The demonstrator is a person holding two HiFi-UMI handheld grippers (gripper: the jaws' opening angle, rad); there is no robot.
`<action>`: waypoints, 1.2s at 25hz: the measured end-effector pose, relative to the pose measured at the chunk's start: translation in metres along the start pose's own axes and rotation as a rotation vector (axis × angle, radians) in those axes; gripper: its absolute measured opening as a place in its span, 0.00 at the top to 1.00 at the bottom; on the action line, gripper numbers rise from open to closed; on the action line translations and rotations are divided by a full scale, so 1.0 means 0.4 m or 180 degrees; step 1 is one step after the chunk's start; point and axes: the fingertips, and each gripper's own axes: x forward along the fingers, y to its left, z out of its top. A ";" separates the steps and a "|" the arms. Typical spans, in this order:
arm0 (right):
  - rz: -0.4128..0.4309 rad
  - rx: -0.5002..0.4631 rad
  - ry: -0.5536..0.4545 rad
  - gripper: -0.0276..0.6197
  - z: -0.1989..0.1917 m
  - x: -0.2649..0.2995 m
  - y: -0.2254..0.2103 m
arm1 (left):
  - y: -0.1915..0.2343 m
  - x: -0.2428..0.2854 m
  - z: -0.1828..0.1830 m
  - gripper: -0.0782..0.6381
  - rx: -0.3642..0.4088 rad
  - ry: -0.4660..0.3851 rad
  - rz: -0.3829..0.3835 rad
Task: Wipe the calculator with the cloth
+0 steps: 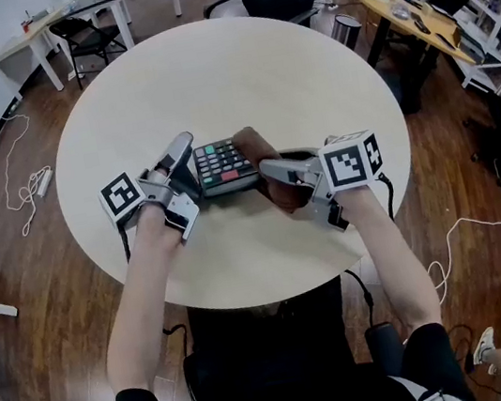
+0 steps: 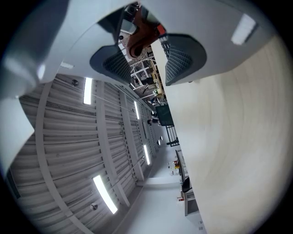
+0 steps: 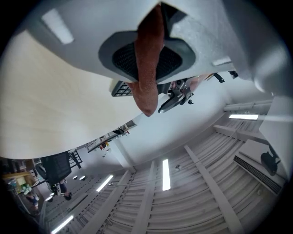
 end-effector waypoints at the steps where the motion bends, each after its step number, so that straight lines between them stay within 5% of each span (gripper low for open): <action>1: 0.0000 -0.0031 -0.0007 0.81 -0.006 -0.005 0.011 | 0.001 0.000 0.000 0.57 -0.0002 -0.0004 0.0002; 9: 0.0234 -0.0235 -0.0010 0.81 -0.055 -0.059 0.136 | -0.015 0.000 -0.001 0.57 0.0042 -0.0006 -0.0008; 11: 0.0281 -0.0294 -0.0056 0.81 -0.056 -0.090 0.155 | -0.026 -0.002 -0.002 0.57 0.0324 0.0138 0.0022; 14: 0.0136 -0.0345 -0.0183 0.81 -0.053 -0.132 0.130 | -0.088 -0.022 -0.031 0.57 0.1417 0.0665 -0.0007; 19: -0.0019 -0.0234 -0.0494 0.81 -0.029 -0.193 0.075 | -0.150 -0.063 -0.220 0.49 0.4814 0.2175 0.0131; 21: -0.0058 -0.0205 -0.0605 0.81 -0.014 -0.207 0.063 | -0.110 -0.065 -0.289 0.49 0.5783 0.2770 0.0261; 25: -0.0052 -0.0206 -0.0667 0.81 -0.014 -0.223 0.061 | -0.024 -0.059 -0.354 0.49 0.6883 0.3430 0.0581; 30: -0.0068 -0.0193 -0.0734 0.81 -0.020 -0.233 0.053 | 0.022 -0.033 -0.362 0.65 0.7567 0.3438 0.0840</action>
